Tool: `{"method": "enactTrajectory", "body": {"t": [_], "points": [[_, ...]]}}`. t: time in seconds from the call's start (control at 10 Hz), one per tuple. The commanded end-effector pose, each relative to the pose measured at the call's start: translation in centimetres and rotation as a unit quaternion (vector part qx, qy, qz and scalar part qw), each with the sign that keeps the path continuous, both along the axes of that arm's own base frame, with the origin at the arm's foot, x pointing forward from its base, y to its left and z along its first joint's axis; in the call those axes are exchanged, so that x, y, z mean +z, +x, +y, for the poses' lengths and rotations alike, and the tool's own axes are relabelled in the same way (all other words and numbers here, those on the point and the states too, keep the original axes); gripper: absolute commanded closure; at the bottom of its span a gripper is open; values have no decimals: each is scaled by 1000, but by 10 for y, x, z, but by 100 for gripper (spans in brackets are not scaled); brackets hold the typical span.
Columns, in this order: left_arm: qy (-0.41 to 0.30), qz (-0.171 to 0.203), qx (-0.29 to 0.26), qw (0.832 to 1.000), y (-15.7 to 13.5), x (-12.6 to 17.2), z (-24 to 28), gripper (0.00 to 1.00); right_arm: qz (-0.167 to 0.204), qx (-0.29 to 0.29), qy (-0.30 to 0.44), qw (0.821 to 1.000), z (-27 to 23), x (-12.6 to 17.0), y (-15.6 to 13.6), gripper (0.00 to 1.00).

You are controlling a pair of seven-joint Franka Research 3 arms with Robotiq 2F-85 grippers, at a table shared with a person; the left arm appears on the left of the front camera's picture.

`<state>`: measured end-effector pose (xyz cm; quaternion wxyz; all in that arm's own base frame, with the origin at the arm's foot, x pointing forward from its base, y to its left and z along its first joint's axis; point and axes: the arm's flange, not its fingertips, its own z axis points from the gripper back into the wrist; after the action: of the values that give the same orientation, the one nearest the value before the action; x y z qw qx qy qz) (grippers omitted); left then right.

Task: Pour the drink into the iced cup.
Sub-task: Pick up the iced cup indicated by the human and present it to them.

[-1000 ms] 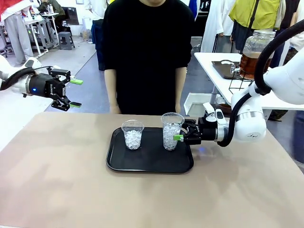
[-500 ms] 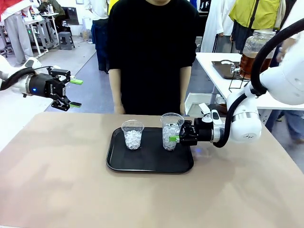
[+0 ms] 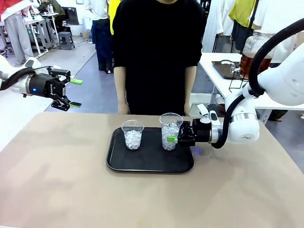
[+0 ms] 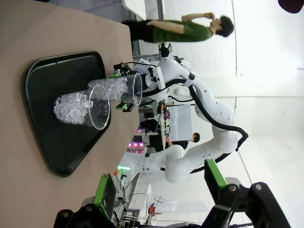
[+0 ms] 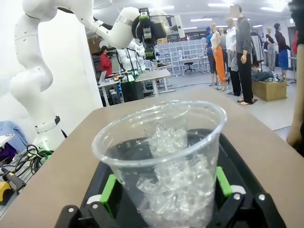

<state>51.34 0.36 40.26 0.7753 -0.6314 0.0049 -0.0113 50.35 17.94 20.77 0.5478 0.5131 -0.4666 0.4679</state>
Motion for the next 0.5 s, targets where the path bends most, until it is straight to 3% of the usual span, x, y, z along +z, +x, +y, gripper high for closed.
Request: {"method": "enactTrajectory", "body": {"t": [0.0, 0.3, 0.4], "points": [[-3, -2, 1, 1000, 0, 1, 0, 0, 13, -11, -3, 1000, 14, -2, 6, 0], [-3, -2, 1, 1000, 0, 1, 0, 0, 18, -12, -3, 1000, 19, -4, 7, 0], [-3, -2, 1, 1000, 0, 1, 0, 0, 26, -11, -9, 1000, 20, -5, 7, 12]]}}
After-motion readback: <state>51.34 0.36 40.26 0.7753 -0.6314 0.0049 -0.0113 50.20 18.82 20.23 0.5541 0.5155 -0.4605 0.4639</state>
